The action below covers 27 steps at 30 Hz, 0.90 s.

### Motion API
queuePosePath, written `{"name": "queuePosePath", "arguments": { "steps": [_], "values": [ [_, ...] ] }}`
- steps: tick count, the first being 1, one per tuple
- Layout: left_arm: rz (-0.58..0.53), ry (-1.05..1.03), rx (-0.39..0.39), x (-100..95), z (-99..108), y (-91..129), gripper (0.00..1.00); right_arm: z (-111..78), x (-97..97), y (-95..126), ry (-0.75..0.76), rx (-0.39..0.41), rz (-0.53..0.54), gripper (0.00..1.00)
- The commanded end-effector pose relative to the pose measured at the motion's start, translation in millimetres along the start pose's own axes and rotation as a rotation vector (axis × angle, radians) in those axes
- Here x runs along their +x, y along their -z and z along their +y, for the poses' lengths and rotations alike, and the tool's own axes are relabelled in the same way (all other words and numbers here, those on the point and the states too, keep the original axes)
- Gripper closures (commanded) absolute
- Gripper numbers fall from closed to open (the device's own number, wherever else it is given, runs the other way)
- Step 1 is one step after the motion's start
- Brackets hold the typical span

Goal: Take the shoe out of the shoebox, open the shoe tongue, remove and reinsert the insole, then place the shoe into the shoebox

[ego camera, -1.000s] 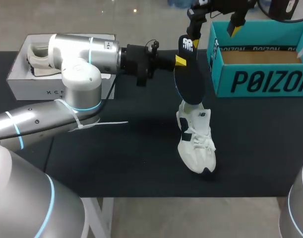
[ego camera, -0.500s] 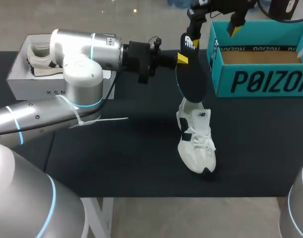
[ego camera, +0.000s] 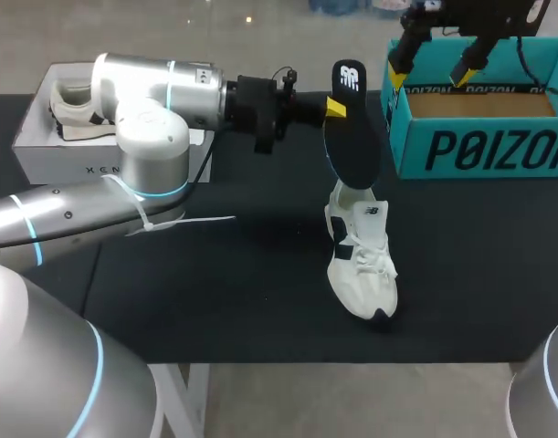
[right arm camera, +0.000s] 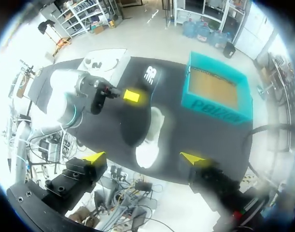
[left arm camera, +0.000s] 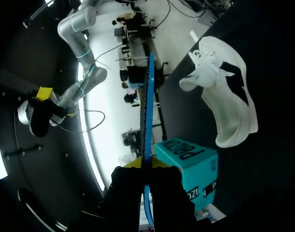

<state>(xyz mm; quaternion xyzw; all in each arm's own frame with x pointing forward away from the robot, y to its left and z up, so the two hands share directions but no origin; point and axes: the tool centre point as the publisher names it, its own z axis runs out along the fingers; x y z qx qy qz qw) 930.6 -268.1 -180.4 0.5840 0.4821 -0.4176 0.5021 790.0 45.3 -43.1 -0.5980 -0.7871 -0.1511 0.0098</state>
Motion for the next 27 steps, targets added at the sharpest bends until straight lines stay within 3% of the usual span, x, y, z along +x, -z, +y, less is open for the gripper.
{"name": "queuePosePath", "arguments": {
  "steps": [1,16,27],
  "values": [
    [-0.002,-0.002,-0.001,0.9,1.0,-1.4,1.00,-17.0,-33.0,-23.1,-0.118,-0.084,0.687,0.00],
    [-0.002,-0.002,-0.001,0.9,1.0,-1.4,1.00,-4.0,-17.4,-41.4,0.043,-0.148,0.903,0.00],
    [-0.002,-0.002,-0.001,0.9,1.0,-1.4,1.00,18.7,-13.0,-57.2,0.145,-0.146,0.803,0.00]
  ]
}}
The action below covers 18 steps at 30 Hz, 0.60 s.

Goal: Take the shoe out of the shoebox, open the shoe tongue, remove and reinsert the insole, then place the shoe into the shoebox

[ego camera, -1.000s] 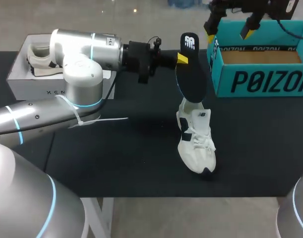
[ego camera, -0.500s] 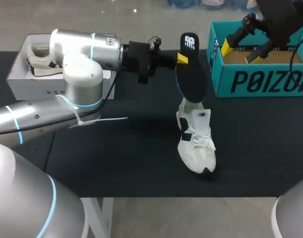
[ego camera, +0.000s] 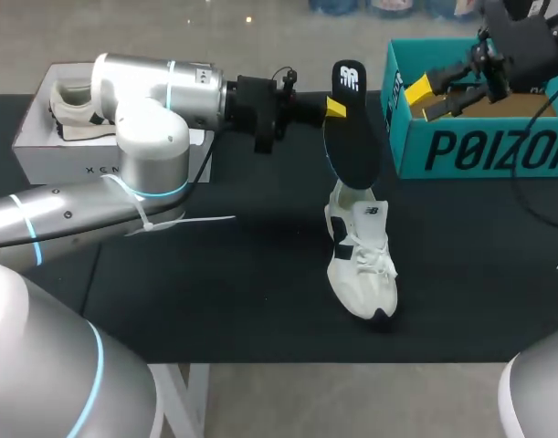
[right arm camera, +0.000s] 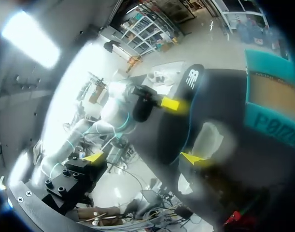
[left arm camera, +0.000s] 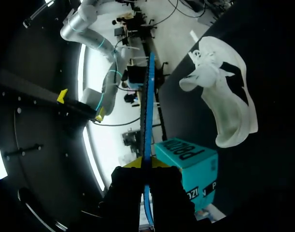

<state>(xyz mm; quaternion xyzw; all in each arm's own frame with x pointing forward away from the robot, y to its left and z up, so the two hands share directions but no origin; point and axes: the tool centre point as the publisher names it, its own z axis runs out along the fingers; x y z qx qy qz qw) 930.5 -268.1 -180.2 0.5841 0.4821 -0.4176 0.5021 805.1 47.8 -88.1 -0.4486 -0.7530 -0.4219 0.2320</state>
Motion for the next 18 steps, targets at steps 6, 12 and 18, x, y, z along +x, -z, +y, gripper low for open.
{"name": "queuePosePath", "arguments": {
  "steps": [6,12,18],
  "values": [
    [-0.002,-0.002,-0.001,1.1,1.1,-1.5,1.00,25.0,-36.1,-15.8,-0.014,0.030,0.051,0.00],
    [-0.002,-0.002,-0.001,1.1,1.1,-1.5,1.00,35.8,-54.6,-29.6,-0.029,0.030,0.048,0.00],
    [-0.002,-0.002,-0.001,1.1,1.1,-1.5,1.00,42.2,-70.5,-54.9,-0.010,0.058,0.070,0.00]
  ]
}}
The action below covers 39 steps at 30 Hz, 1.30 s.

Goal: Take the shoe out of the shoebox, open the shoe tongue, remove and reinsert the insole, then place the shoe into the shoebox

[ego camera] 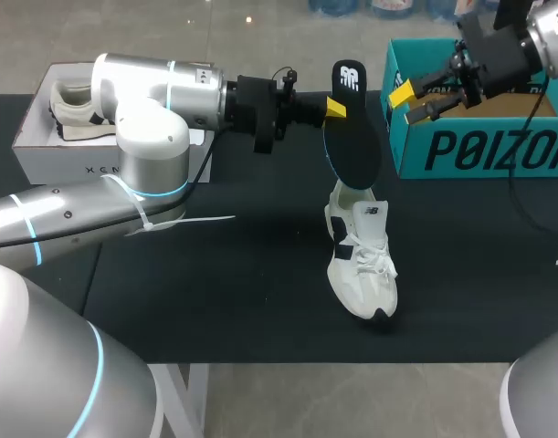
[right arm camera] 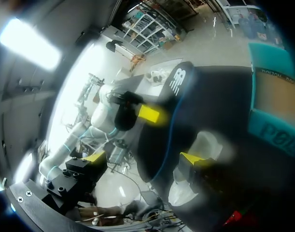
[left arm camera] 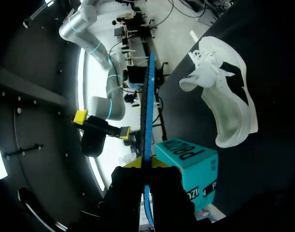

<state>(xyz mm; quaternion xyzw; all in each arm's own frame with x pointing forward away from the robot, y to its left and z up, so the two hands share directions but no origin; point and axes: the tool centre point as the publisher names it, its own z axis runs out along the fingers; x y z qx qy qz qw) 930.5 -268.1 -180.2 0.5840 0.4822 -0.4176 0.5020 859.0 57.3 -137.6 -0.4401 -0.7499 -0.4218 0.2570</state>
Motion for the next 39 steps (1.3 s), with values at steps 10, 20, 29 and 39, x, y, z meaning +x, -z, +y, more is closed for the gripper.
{"name": "queuePosePath", "arguments": {
  "steps": [10,20,29,39],
  "values": [
    [-0.002,-0.003,-0.001,1.1,1.1,-1.5,1.00,20.6,-29.6,-41.4,0.002,0.037,0.078,0.00],
    [-0.002,-0.003,-0.001,1.1,1.1,-1.5,1.00,24.0,-29.5,-51.6,0.004,0.030,0.115,0.00],
    [-0.002,-0.003,-0.001,1.1,1.1,-1.5,1.00,19.0,-28.7,-56.4,-0.008,0.021,0.132,0.15],
    [-0.002,-0.003,-0.001,1.1,1.1,-1.5,1.00,15.8,-28.0,-64.9,-0.014,0.029,0.140,0.40]
  ]
}}
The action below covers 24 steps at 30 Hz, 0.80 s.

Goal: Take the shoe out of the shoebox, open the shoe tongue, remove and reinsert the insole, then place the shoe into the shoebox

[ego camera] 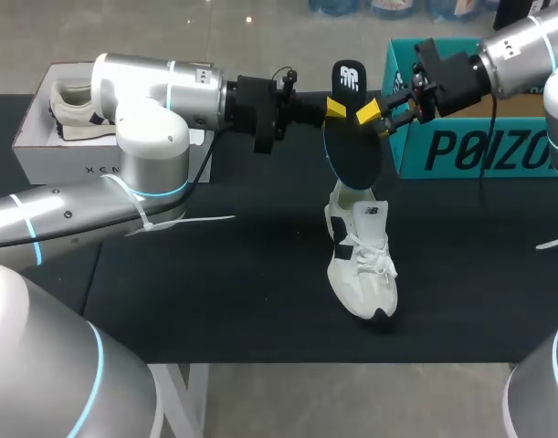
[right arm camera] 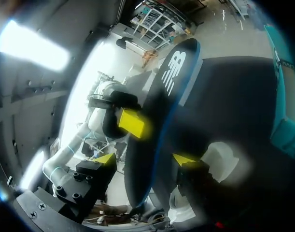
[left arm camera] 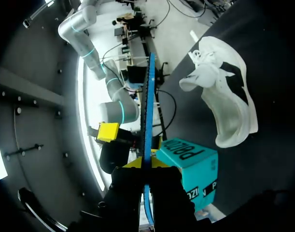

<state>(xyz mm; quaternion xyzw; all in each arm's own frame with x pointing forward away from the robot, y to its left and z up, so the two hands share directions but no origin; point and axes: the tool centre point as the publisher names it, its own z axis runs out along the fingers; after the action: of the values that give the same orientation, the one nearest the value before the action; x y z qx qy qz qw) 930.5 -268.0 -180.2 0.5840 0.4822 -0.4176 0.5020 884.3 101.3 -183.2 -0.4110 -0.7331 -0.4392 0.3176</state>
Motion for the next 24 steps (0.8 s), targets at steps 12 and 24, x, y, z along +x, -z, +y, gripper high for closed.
{"name": "queuePosePath", "arguments": {
  "steps": [12,24],
  "values": [
    [-0.002,-0.003,-0.001,1.0,1.0,-1.5,1.00,4.7,-1.3,-9.2,-0.002,-0.001,0.003,1.00],
    [0.073,0.058,0.030,-3.9,-6.0,4.5,0.00,0.2,2.4,-8.8,-0.026,-0.023,-0.028,1.00]
  ]
}}
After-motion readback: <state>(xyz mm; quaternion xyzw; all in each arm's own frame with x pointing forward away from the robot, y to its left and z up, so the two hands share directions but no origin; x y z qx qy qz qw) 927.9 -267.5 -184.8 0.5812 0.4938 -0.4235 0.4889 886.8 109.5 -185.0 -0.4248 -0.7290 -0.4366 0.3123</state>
